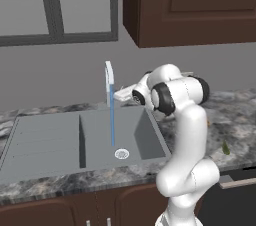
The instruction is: Turn on the sink faucet. Then move the lemon wedge from the counter to the sink. Turn off the sink. Move the vegetable from the sink to the pot next to the stove. Finally move the pot to the rear left burner.
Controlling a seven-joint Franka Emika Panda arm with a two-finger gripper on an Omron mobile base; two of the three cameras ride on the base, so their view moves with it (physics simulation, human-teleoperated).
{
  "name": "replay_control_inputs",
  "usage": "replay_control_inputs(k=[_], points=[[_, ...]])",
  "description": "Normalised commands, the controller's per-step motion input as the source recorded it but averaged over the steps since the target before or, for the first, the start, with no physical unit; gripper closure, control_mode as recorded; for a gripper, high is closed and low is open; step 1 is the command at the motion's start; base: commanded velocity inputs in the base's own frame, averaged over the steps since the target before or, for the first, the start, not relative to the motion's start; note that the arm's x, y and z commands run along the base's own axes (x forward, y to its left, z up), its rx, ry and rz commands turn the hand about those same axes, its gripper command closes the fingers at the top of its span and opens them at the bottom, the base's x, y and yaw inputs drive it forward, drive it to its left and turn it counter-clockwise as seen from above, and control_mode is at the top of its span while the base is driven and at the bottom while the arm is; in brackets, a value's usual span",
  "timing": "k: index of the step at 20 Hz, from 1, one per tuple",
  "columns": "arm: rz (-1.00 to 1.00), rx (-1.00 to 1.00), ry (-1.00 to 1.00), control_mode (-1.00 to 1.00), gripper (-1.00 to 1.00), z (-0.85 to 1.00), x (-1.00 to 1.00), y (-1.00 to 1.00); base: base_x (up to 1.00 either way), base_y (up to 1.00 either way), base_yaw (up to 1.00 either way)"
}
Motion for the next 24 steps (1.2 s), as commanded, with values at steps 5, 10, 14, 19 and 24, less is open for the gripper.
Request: replay_control_inputs(k=[5, 10, 14, 19, 24], points=[[0.00, 0.00, 0.00, -1.00, -1.00, 0.43, -0.18, 0.00, 0.00, 0.00, 0.00], [0.00, -0.01, 0.00, -1.00, -1.00, 0.50, -0.22, 0.00, 0.00, 0.00, 0.00], [0.00, -0.01, 0.00, -1.00, -1.00, 0.47, -0.41, -0.02, 0.00, 0.00, 0.00], [-0.02, 0.00, 0.00, -1.00, -1.00, 0.47, -0.57, -0.13, 0.00, 0.00, 0.00], [-0.05, 0.00, 0.00, -1.00, -1.00, 0.39, -0.64, -0.32, 0.00, 0.00, 0.00]])
